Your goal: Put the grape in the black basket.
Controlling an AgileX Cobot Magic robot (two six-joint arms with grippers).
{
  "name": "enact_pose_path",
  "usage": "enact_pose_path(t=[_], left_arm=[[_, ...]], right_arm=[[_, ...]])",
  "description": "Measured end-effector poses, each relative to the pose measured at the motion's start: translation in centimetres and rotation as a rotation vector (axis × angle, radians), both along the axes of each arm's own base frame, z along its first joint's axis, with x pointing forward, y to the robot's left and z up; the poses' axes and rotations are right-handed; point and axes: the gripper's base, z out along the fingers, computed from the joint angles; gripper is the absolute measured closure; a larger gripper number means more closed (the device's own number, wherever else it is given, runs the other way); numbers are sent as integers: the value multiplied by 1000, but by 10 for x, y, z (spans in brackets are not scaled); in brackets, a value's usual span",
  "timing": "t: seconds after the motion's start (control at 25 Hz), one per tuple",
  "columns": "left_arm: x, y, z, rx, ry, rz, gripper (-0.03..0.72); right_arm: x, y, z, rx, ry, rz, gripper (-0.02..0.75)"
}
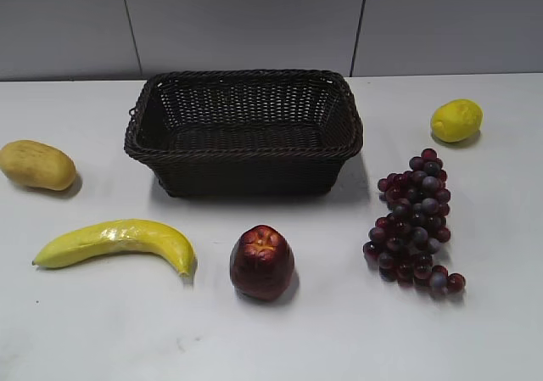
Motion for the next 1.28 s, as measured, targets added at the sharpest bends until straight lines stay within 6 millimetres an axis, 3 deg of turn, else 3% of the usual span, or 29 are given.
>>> enact_pose_path(t=[0.96, 1.28], left_arm=[[0, 0, 0, 0, 0, 0, 452], [0, 0, 0, 0, 0, 0, 452]], right_arm=[[0, 4, 1, 46, 0, 32, 166], [35, 6, 27, 90, -143, 7, 166]])
